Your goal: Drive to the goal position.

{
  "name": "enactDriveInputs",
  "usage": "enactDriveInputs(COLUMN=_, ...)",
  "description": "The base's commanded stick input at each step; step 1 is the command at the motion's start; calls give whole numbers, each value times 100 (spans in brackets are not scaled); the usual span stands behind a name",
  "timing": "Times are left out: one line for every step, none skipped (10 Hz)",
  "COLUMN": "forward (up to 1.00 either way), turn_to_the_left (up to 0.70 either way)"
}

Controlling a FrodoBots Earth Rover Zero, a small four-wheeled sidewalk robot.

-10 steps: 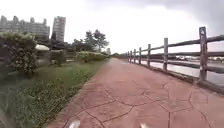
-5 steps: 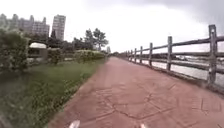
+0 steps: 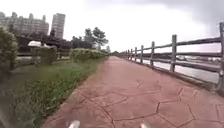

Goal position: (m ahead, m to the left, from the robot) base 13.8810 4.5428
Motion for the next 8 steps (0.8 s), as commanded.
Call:
enactDriveInputs(forward=70, turn_to_the_left=0)
enactDriveInputs(forward=70, turn_to_the_left=-18)
enactDriveInputs(forward=70, turn_to_the_left=-27)
enactDriveInputs(forward=70, turn_to_the_left=-27)
enactDriveInputs(forward=70, turn_to_the_left=-27)
enactDriveInputs(forward=70, turn_to_the_left=-27)
enactDriveInputs(forward=70, turn_to_the_left=-27)
enactDriveInputs(forward=70, turn_to_the_left=-27)
